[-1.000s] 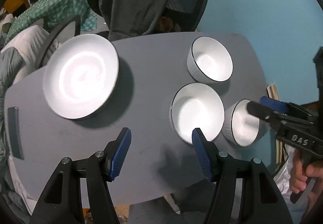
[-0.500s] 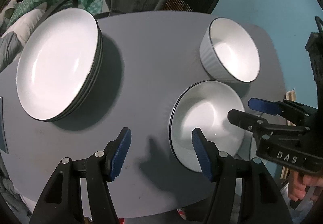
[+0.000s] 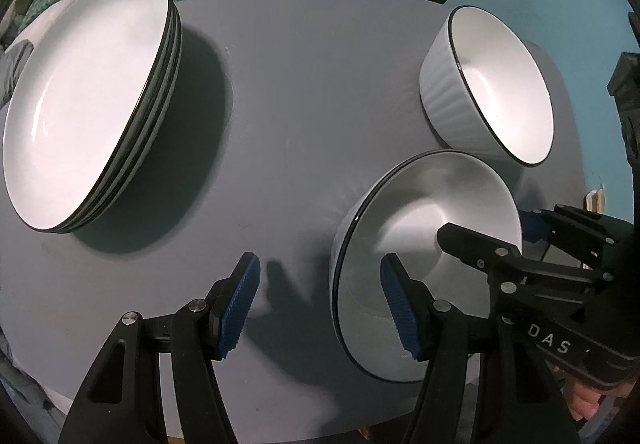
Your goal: Organize plates and bowls
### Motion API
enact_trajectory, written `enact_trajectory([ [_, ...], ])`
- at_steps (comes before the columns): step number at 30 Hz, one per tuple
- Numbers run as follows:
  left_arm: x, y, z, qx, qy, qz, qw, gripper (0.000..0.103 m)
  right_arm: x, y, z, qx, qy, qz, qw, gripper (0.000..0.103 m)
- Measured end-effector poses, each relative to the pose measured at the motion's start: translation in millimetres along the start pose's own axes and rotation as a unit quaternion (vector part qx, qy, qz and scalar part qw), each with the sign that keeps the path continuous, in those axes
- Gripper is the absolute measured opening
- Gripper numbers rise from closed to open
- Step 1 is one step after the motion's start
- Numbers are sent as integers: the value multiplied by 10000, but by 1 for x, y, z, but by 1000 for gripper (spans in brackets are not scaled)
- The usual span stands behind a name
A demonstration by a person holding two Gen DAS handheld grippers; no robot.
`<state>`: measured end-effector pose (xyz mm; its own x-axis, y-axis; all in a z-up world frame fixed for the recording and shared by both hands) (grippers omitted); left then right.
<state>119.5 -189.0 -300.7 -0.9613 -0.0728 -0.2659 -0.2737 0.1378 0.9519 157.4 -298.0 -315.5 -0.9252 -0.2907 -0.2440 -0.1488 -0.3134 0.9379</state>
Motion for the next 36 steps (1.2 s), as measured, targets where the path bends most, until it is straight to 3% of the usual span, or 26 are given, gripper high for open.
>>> enact_trajectory([
  [3, 2, -4, 1, -21, 4, 103, 9999, 63, 2, -2, -2, 36, 39, 54, 10000, 35],
  [6, 2, -10, -3, -71, 14, 207, 9998, 49, 3, -3, -2, 35, 36, 75, 10000, 32],
  [11, 5, -13, -3, 115, 258, 283, 9992, 44, -1, -1, 4, -37, 7, 20, 10000, 23],
  [15, 3, -11, 2, 321, 441, 331, 9980, 27, -1, 2, 8, -19, 25, 19, 10000, 19],
  [23, -3, -10, -7, 260, 363, 372, 9983, 17, -4, 6, -1, -29, -98, 90, 9999, 11],
  [36, -2, -12, -4, 153, 691, 332, 9969, 14, -1, 5, 15, 20, -196, -19, 9998, 8],
])
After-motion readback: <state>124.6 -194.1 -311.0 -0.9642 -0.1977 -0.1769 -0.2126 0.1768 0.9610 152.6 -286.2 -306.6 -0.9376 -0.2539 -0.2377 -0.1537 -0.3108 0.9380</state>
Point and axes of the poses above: each gripper's, at about its wrist camera, not at the fingertips, and y roughly against the way its jaws point, z to its left, x to its underside, the point moved 8 cm from there along -y, roughly the way its jaws point, and after that the axes turned 14 degrees about -z, right-handed, at the moved point
